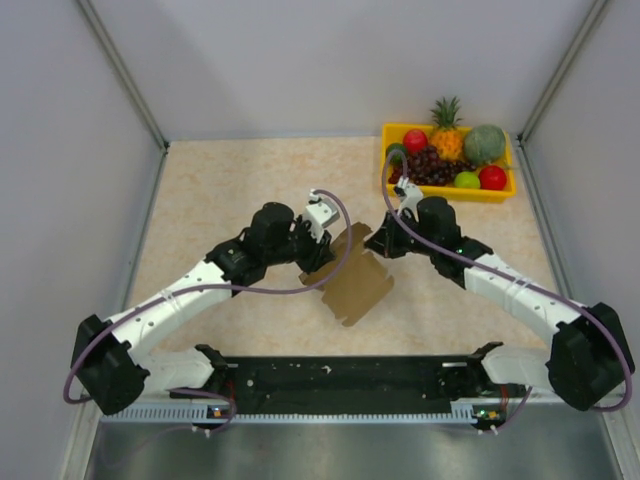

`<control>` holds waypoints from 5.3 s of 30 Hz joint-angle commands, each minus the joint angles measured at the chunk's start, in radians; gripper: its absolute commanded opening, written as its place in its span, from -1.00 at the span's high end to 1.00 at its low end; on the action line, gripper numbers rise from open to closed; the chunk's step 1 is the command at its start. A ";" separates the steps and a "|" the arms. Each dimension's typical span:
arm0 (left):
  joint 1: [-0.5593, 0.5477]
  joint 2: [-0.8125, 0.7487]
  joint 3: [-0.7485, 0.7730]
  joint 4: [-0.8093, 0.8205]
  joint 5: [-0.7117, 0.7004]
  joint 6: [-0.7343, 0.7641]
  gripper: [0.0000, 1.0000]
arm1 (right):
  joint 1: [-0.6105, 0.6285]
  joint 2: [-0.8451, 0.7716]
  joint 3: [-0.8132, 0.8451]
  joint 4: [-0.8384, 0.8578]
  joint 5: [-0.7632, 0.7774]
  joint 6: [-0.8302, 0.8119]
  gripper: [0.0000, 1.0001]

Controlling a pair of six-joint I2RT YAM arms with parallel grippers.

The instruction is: Fold the paper box

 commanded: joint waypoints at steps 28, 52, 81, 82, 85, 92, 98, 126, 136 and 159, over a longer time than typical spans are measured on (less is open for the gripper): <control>-0.003 0.085 0.006 0.070 0.085 -0.059 0.64 | 0.340 -0.118 -0.006 0.033 0.356 -0.389 0.63; 0.188 0.231 0.046 -0.024 0.693 -0.148 0.63 | -0.252 -0.120 -0.230 0.343 -0.603 -0.043 -0.39; 0.198 0.259 0.106 -0.131 0.694 -0.059 0.62 | -0.123 -0.003 -0.218 0.378 -0.643 -0.090 0.44; 0.198 0.256 0.105 -0.131 0.689 -0.057 0.62 | -0.117 -0.006 -0.210 0.363 -0.611 -0.103 0.56; 0.190 0.248 0.108 -0.149 0.632 -0.046 0.62 | -0.111 -0.020 -0.210 0.345 -0.566 -0.108 0.80; 0.152 0.219 0.109 -0.193 0.462 -0.011 0.65 | -0.071 -0.086 -0.173 0.205 -0.410 -0.181 0.48; 0.144 0.207 0.109 -0.180 0.453 -0.014 0.65 | -0.052 -0.080 -0.140 0.149 -0.407 -0.220 0.52; 0.121 0.271 0.059 -0.007 0.410 -0.209 0.50 | 0.438 -0.172 -0.067 -0.031 0.530 -0.172 1.00; 0.096 0.257 0.016 0.079 0.379 -0.227 0.55 | 0.543 -0.114 -0.086 0.044 0.658 -0.129 1.00; 0.069 0.383 -0.141 0.398 0.319 -0.301 0.17 | 0.508 0.045 -0.109 0.021 0.670 -0.123 0.84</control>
